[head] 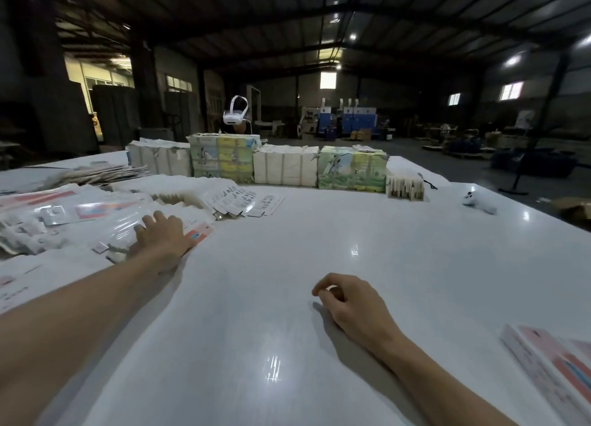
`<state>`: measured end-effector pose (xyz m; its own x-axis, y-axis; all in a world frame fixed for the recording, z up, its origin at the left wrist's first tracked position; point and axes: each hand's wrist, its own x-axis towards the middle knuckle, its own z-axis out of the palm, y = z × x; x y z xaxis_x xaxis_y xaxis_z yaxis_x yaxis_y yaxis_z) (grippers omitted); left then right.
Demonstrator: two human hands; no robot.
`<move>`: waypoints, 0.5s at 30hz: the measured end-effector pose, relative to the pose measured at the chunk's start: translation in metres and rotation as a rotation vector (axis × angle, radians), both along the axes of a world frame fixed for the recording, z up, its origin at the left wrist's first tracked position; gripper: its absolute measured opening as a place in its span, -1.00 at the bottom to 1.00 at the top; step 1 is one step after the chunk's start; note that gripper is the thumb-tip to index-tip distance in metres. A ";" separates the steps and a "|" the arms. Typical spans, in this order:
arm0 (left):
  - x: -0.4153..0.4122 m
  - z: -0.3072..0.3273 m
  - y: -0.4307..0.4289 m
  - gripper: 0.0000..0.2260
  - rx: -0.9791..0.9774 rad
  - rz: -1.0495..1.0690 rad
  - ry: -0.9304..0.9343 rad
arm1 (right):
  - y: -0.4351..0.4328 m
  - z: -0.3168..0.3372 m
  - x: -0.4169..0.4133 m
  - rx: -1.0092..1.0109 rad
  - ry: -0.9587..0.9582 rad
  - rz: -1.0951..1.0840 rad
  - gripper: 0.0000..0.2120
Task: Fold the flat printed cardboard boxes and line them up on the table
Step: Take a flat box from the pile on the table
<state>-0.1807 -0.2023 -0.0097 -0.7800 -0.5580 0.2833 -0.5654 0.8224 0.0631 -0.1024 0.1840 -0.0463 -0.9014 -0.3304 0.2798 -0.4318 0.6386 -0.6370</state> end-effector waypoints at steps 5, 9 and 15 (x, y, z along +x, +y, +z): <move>0.001 0.015 0.004 -0.33 0.021 0.010 -0.015 | 0.001 -0.001 -0.001 -0.007 0.002 0.014 -0.82; 0.002 0.017 0.002 -0.40 -0.121 0.022 -0.056 | 0.001 -0.002 -0.002 0.008 0.007 0.009 -0.82; 0.003 0.024 -0.005 -0.52 0.003 -0.102 0.012 | 0.001 -0.002 -0.003 0.029 0.011 -0.003 -0.83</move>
